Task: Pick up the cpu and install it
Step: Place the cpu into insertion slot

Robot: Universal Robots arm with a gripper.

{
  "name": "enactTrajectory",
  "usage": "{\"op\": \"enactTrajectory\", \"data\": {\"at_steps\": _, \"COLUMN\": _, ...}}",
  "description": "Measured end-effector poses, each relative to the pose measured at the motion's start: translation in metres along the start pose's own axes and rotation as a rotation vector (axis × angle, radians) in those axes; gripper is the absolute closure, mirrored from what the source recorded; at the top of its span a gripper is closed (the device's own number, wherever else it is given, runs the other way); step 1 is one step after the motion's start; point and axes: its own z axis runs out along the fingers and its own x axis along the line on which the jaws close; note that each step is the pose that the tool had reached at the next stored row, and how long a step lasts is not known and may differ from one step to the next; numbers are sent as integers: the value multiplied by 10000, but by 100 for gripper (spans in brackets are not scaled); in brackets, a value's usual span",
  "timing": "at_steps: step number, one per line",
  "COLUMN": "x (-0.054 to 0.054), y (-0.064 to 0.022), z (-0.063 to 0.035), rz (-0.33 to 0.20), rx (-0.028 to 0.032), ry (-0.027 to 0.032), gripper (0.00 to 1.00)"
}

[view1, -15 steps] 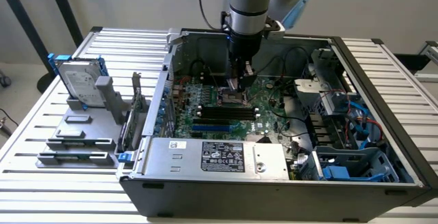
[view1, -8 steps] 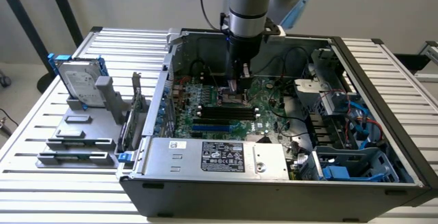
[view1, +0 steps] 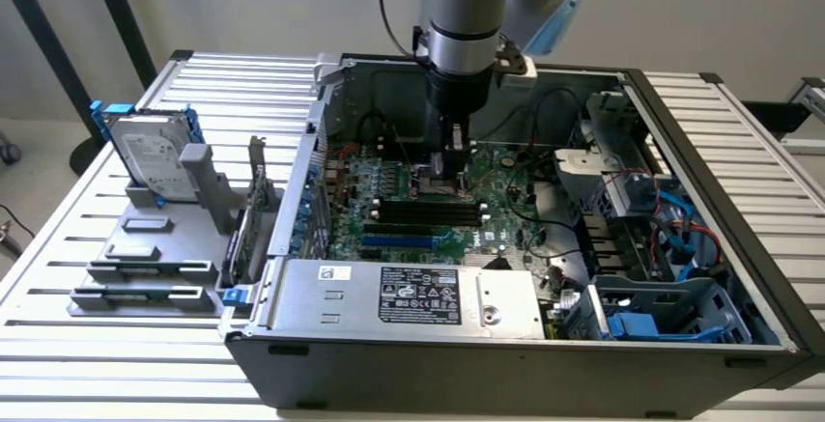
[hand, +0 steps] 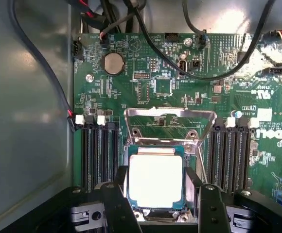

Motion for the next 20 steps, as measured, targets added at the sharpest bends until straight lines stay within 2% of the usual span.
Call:
{"op": "enactTrajectory", "data": {"at_steps": 6, "x": -8, "y": -155, "z": 7, "rz": 72, "rx": -5, "ry": -1, "gripper": 45}}
{"op": "enactTrajectory", "data": {"at_steps": 9, "x": -25, "y": -207, "z": 8, "rz": 98, "rx": -7, "ry": -2, "gripper": 45}}
{"op": "enactTrajectory", "data": {"at_steps": 13, "x": -69, "y": -220, "z": 10, "rz": 140, "rx": -9, "ry": -3, "gripper": 45}}
{"op": "enactTrajectory", "data": {"at_steps": 20, "x": -74, "y": -205, "z": 34, "rz": 218, "rx": -14, "ry": -8, "gripper": 45}}
